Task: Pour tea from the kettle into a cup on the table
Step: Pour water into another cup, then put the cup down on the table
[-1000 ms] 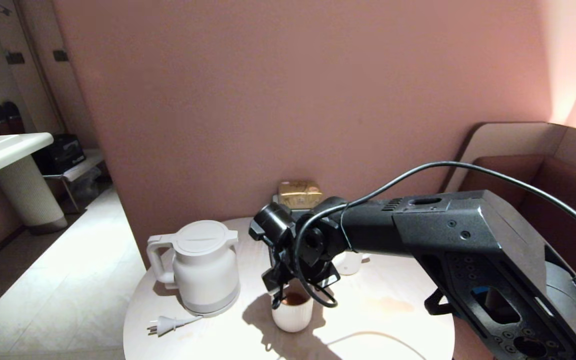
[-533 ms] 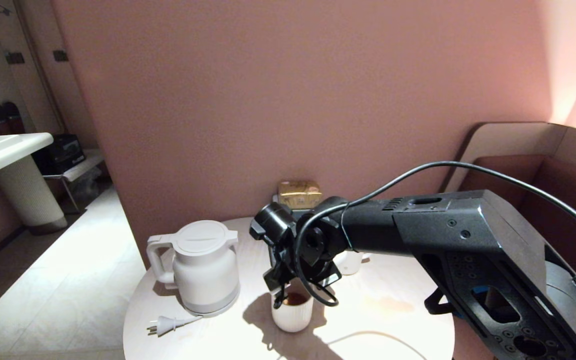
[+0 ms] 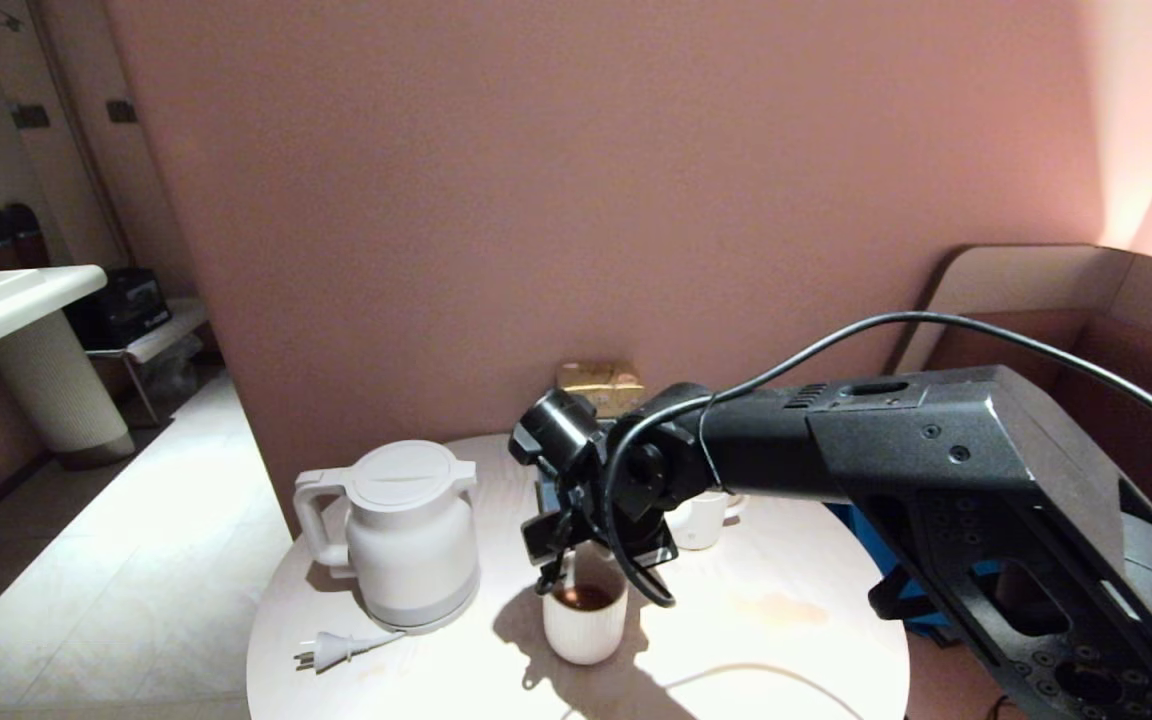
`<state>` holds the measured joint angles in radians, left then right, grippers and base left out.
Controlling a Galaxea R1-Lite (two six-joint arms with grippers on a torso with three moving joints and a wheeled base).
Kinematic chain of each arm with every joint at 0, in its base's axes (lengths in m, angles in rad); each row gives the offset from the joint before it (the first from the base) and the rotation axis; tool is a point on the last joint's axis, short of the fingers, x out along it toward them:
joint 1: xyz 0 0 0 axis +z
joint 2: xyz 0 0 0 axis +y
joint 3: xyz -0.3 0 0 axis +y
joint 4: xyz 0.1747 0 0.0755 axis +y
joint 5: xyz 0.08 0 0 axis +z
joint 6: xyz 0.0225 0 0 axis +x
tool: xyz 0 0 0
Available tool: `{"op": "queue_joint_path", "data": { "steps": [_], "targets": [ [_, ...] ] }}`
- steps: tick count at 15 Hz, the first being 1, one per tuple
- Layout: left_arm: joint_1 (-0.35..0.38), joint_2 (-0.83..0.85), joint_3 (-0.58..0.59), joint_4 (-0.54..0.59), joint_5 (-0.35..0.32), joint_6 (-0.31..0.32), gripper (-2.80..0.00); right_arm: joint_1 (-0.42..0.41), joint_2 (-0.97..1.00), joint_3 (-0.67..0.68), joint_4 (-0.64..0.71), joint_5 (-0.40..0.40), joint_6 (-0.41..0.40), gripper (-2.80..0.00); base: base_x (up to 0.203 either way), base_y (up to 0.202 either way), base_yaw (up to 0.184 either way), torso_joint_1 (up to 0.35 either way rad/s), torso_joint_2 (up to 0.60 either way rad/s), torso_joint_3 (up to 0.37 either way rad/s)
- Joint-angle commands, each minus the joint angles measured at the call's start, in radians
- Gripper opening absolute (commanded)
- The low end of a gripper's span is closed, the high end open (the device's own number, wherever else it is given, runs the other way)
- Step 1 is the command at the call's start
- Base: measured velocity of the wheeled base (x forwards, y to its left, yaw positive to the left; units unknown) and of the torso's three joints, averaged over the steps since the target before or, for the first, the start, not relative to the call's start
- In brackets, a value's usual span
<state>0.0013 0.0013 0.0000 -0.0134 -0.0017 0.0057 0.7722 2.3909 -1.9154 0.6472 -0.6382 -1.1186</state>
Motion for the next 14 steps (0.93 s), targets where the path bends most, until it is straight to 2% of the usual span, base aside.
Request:
{"op": "queue_joint_path", "data": {
  "steps": [1,5,8,10,12,14],
  "targets": [
    [0.000,0.000,0.000,0.000,0.000,0.000,-2.80,-0.021,-0.058,0.074,-0.051,0.017,0.011,-2.80,0.000,0.000,0.000,0.000,0.00,0.000],
    [0.000,0.000,0.000,0.000,0.000,0.000,-2.80,-0.068,-0.168,0.348,-0.297,0.061,0.041,-2.80,0.000,0.000,0.000,0.000,0.00,0.000],
    [0.000,0.000,0.000,0.000,0.000,0.000,-2.80,-0.108,-0.287,0.508,-0.413,0.154,0.126,-2.80,0.000,0.000,0.000,0.000,0.00,0.000],
    [0.000,0.000,0.000,0.000,0.000,0.000,-2.80,-0.127,-0.350,0.583,-0.465,0.221,0.257,-2.80,0.000,0.000,0.000,0.000,0.00,0.000],
    [0.000,0.000,0.000,0.000,0.000,0.000,-2.80,-0.132,-0.402,0.633,-0.492,0.259,0.440,-2.80,0.000,0.000,0.000,0.000,0.00,0.000],
    [0.000,0.000,0.000,0.000,0.000,0.000,-2.80,-0.147,-0.467,0.707,-0.502,0.301,0.536,-2.80,0.000,0.000,0.000,0.000,0.00,0.000]
  ]
}}
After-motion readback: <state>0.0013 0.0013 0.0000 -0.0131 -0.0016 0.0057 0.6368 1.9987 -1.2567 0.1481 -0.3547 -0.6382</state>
